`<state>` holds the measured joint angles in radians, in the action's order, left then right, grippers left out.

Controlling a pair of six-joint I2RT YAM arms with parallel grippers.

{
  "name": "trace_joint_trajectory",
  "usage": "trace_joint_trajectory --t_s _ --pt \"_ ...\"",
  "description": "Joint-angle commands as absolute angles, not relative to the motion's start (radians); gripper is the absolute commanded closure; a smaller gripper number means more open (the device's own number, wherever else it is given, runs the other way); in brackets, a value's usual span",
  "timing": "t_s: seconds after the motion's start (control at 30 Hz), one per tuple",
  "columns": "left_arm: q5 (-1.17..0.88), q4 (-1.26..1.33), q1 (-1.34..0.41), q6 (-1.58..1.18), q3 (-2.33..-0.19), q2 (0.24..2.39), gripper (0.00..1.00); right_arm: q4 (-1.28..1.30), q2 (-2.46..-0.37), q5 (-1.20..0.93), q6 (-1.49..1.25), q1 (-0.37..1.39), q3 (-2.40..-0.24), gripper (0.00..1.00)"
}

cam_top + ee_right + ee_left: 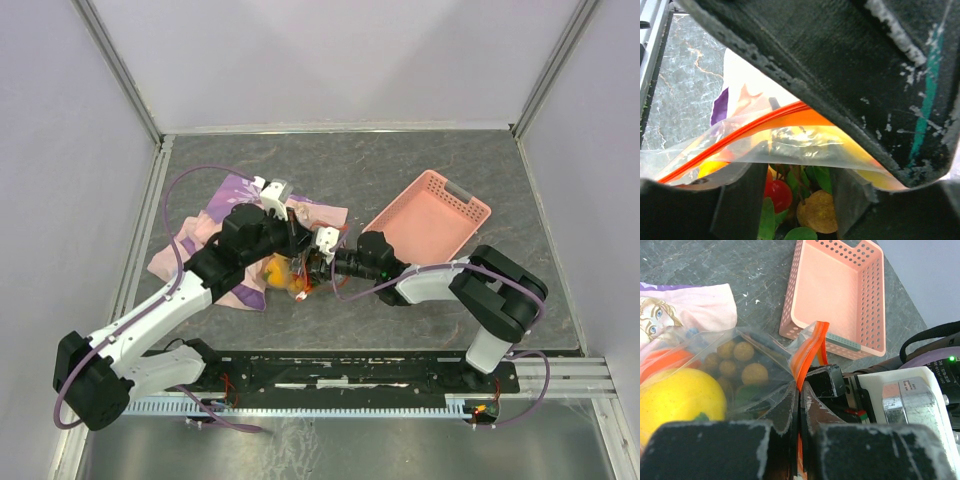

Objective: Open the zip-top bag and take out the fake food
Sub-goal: Pick up the fake fruit from the zipper food storage bag.

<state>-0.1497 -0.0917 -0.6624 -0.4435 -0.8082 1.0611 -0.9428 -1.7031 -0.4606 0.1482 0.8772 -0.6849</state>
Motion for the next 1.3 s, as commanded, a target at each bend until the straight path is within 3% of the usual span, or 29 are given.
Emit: trace_joint_trajectory --t_s 0.0,0.27,0.37,1.27 --pt "-0.225 -0.014 -0.662 -0.496 -0.791 1.034 0.97 -0.966 -1.69 -0.449 0.163 0.89 -0.672 0.48" --pt "-0.218 -0.026 -0.643 -0.488 -0.773 1.021 0.97 -0.907 -1.627 -0.465 0.171 0.89 -0.666 0.75" --pt "-0.214 -0.035 -0.633 -0.481 -0.769 1.016 0.97 -0.874 -1.601 -0.478 0.182 0.89 -0.665 0.97" --pt "-0.186 -0.189 -0.524 -0.399 -0.787 0.901 0.97 -0.87 -1.48 -0.436 0.201 0.823 -0.542 0.98"
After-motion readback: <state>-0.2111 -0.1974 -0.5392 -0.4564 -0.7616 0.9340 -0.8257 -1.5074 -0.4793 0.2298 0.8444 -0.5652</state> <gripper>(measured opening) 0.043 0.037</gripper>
